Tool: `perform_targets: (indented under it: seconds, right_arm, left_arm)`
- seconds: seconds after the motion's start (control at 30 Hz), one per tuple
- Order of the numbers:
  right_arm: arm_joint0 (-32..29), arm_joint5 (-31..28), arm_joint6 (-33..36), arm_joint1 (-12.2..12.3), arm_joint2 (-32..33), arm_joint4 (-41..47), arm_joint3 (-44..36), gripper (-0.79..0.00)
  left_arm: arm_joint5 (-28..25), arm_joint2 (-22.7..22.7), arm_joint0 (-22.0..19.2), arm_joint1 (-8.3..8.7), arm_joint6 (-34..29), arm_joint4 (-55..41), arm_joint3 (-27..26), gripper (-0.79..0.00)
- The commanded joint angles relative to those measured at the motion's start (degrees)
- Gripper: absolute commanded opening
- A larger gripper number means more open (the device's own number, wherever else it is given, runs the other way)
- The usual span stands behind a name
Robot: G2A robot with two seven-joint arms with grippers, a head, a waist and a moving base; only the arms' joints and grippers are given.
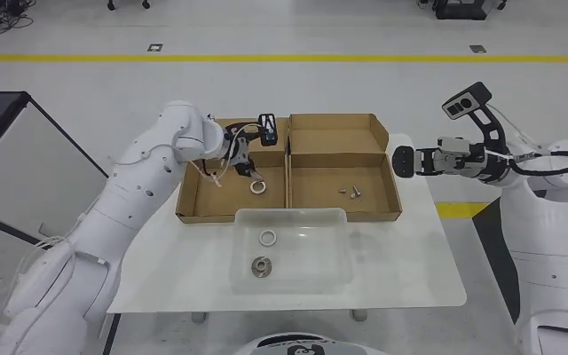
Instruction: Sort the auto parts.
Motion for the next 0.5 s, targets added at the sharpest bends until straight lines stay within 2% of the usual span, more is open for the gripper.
perform_targets:
  seconds: [0.0,0.1,0.2,0.47]
  right_arm:
    - [0.0,0.0,0.0,0.0,0.0,0.0,0.0,0.000]
    - [0.0,0.0,0.0,0.0,0.0,0.0,0.0,0.000]
    - [0.0,0.0,0.0,0.0,0.0,0.0,0.0,0.000]
    - [0.0,0.0,0.0,0.0,0.0,0.0,0.0,0.000]
  left_arm:
    - [3.0,0.5,1.8,2.31,-2.9,-3.8,-6.4,0.000]
    - [6.3,1.6,3.3,5.22,-6.3,-9.1,-12.7,0.000]
    - [9.1,2.4,3.9,7.55,-9.1,-15.3,-16.7,0.000]
    - [9.1,2.4,3.9,7.55,-9.1,-15.3,-16.7,0.000]
